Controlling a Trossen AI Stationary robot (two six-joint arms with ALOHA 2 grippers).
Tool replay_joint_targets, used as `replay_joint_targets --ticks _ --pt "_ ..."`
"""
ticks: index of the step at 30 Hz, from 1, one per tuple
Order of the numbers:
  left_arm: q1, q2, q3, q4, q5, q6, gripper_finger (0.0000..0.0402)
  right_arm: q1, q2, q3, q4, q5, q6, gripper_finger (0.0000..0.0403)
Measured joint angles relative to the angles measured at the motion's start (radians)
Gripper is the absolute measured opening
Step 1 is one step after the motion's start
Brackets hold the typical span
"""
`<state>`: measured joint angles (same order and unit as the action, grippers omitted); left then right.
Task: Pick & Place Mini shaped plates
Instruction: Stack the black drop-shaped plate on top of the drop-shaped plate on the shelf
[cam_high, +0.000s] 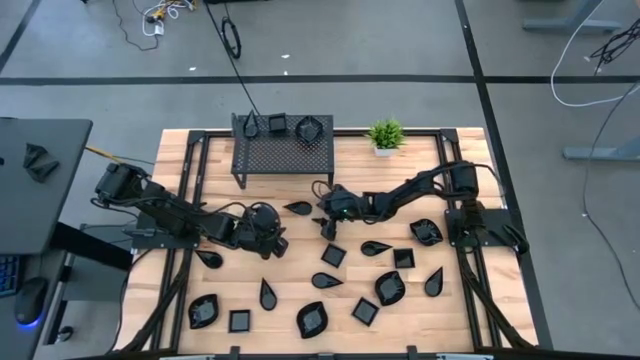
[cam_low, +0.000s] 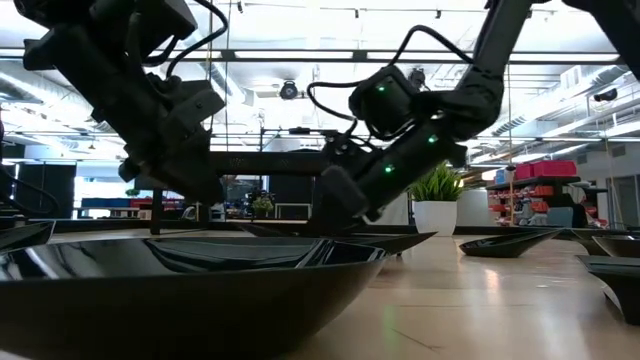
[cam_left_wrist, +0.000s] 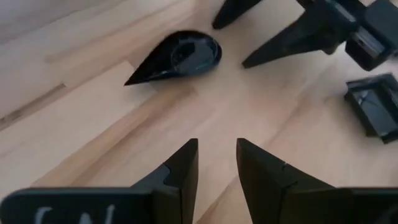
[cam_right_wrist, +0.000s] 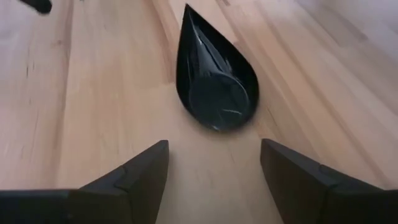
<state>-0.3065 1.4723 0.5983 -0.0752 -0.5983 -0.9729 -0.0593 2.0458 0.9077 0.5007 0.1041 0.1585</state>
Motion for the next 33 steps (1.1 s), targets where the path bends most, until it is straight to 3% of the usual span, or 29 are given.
replay_joint_targets --ticks 10,20,28,33 --pt "-0.019 -0.011 -0.001 -0.186 0.114 -0.084 0.0115 0.001 0.072 0.113 -0.003 -0.070 -0.040 0.0259" --pt "-0.124 -0.112 -0.001 -0.384 0.054 -0.263 0.0115 0.022 0.147 0.223 0.005 -0.140 -0.068 0.0259" --pt "-0.179 -0.119 -0.001 -0.454 -0.010 -0.426 0.0115 0.040 0.272 0.415 0.004 -0.196 -0.089 0.0259" --pt "-0.226 -0.152 -0.001 -0.569 -0.012 -0.554 0.0115 0.048 0.268 0.453 -0.051 -0.199 -0.117 0.0259"
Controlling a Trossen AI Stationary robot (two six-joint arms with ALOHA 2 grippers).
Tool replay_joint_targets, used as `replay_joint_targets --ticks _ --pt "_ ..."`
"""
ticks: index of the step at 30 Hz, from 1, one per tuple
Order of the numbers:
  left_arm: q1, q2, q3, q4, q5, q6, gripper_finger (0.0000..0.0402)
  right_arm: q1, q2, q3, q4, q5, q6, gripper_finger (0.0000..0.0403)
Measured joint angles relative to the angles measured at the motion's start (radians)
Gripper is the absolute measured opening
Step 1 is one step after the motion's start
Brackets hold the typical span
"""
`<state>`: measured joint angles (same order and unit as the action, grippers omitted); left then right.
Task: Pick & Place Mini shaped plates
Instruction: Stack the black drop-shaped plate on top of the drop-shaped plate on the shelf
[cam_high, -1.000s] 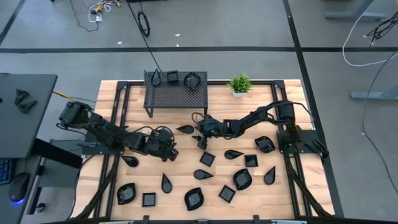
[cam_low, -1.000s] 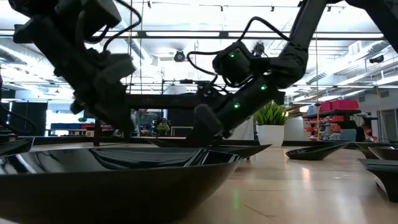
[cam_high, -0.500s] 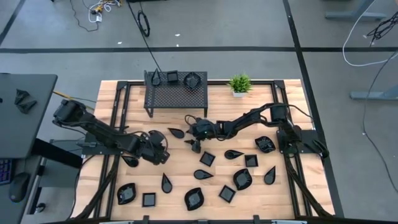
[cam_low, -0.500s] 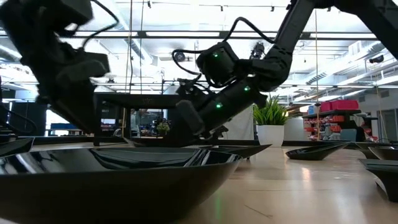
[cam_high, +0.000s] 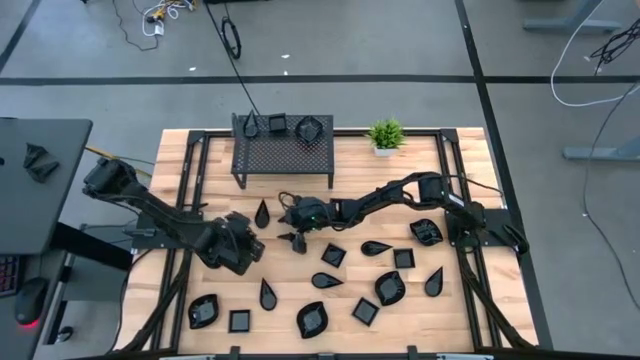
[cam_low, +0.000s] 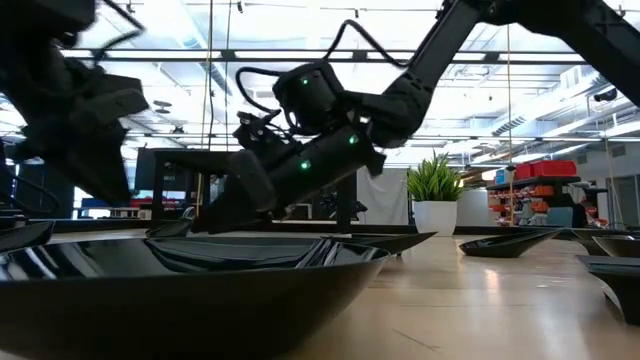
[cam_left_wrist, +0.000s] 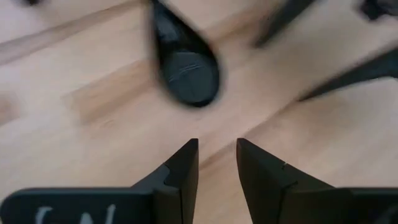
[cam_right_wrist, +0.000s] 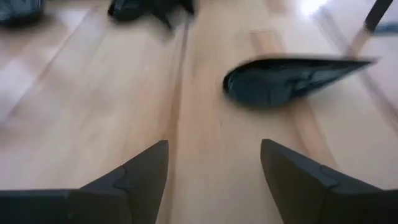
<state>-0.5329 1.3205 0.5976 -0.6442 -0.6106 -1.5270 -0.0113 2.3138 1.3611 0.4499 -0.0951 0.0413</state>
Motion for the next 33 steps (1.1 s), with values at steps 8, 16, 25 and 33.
replay_joint_targets --ticks 8,16,25,33 --pt "-0.014 -0.149 -0.142 0.106 -0.066 -0.142 0.0115 -0.002 -0.164 -0.034 -0.261 0.071 -0.032 0.0245" --pt "0.103 -0.212 -0.371 0.555 -0.105 -0.048 0.0115 -0.002 -0.388 -0.299 -0.229 0.197 0.008 0.0202" --pt "0.255 -0.201 -0.371 0.598 -0.056 0.147 0.0115 -0.002 -0.496 -0.540 0.110 0.214 0.103 0.0168" --pt "0.333 -0.157 -0.369 0.600 0.045 0.209 0.0115 -0.002 -0.497 -0.559 0.185 0.211 0.110 0.0154"
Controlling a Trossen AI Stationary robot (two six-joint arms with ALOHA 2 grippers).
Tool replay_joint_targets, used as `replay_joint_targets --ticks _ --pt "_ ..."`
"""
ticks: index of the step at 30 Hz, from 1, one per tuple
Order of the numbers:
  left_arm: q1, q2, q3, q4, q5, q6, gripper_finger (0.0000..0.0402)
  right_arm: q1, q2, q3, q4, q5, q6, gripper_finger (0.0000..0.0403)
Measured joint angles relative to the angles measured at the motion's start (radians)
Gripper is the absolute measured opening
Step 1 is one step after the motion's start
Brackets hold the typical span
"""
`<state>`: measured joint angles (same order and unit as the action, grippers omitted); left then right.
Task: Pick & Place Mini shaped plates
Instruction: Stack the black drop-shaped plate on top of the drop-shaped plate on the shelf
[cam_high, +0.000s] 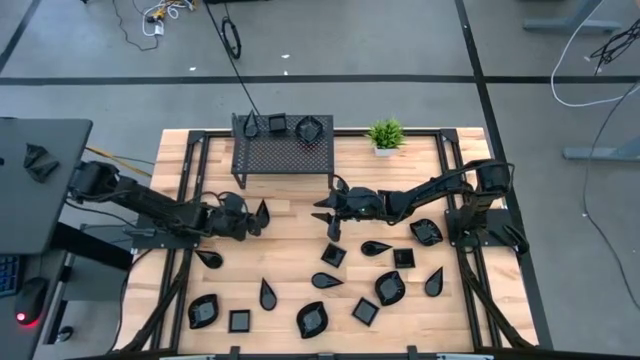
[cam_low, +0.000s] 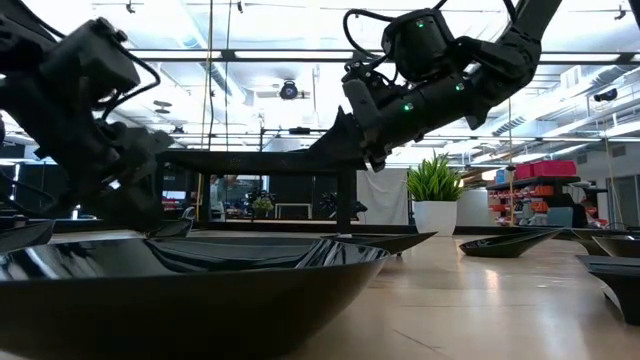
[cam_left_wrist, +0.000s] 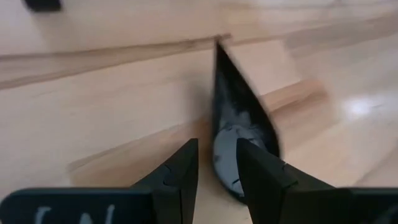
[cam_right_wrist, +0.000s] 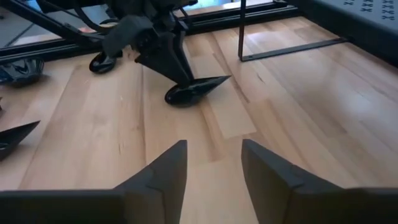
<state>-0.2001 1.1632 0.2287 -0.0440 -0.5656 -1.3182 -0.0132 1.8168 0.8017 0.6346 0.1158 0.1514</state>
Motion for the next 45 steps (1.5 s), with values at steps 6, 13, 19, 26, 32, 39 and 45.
replay_joint_targets --ticks 6,13,19,26,32,39,45 --pt "0.015 0.034 0.000 0.013 0.016 0.000 0.0115 0.000 0.000 0.000 0.000 0.000 -0.002 0.0153" --pt "0.015 0.035 -0.001 0.035 0.028 0.022 0.0092 0.000 0.000 0.000 0.000 0.000 -0.002 0.0153" --pt "0.015 0.035 0.002 0.035 0.036 0.024 0.0018 0.000 0.000 0.000 -0.002 0.000 -0.002 0.0153" --pt "0.015 0.033 0.145 0.022 0.079 0.210 0.0010 0.000 0.000 0.000 -0.008 0.000 -0.006 0.0152" --pt "0.060 0.033 0.442 -0.270 0.121 0.427 0.0006 0.000 0.001 0.000 -0.007 0.000 -0.029 0.0152" --pt "0.297 0.032 0.800 -0.749 -0.052 0.712 0.0004 0.000 0.001 0.000 -0.007 0.000 -0.030 0.0152" --pt "0.655 0.032 0.885 -0.728 0.047 1.004 0.0004 0.000 0.001 0.001 0.008 0.000 -0.013 0.0152"
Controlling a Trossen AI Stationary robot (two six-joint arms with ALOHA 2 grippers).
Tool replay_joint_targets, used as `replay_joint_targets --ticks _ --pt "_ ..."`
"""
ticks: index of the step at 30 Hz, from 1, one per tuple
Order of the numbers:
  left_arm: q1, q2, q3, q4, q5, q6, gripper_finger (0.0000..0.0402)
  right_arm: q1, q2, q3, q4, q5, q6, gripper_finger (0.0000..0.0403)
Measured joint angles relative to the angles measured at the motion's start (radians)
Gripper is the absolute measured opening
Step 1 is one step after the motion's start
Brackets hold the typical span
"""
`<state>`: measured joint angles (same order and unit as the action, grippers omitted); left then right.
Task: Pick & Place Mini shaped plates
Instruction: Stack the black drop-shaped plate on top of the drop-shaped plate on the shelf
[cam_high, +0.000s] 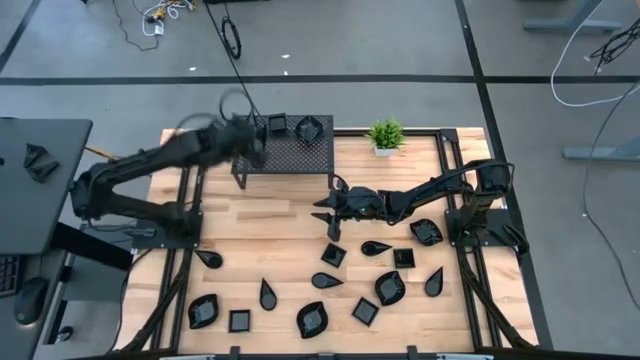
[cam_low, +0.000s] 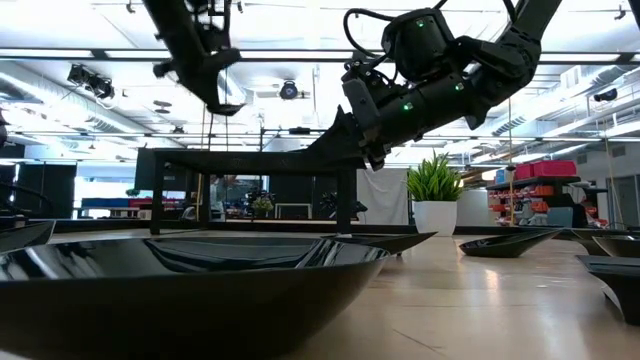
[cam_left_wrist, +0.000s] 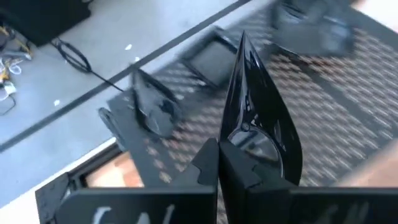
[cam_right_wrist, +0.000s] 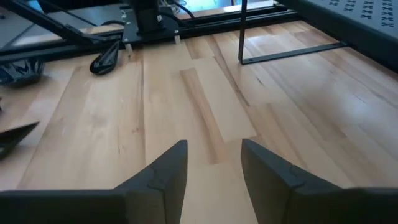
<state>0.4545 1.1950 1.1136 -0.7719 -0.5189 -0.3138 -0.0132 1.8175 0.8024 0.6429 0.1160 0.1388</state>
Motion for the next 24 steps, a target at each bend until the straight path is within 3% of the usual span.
replay_joint_targets --ticks 5,9,18,24 --pt "0.262 0.000 -0.038 0.143 0.233 0.092 0.0004 0.000 0.000 0.000 0.015 0.000 0.029 0.0152" --pt "0.373 0.001 -0.082 0.210 0.308 0.094 0.0005 0.000 0.000 0.000 0.016 0.000 0.036 0.0152" --pt "0.419 0.003 -0.213 0.345 0.363 0.031 0.0009 0.000 0.000 0.000 0.020 0.000 0.036 0.0152" --pt "0.419 0.003 -0.250 0.400 0.328 0.010 0.0011 0.000 0.000 0.000 0.030 -0.001 0.036 0.0152"
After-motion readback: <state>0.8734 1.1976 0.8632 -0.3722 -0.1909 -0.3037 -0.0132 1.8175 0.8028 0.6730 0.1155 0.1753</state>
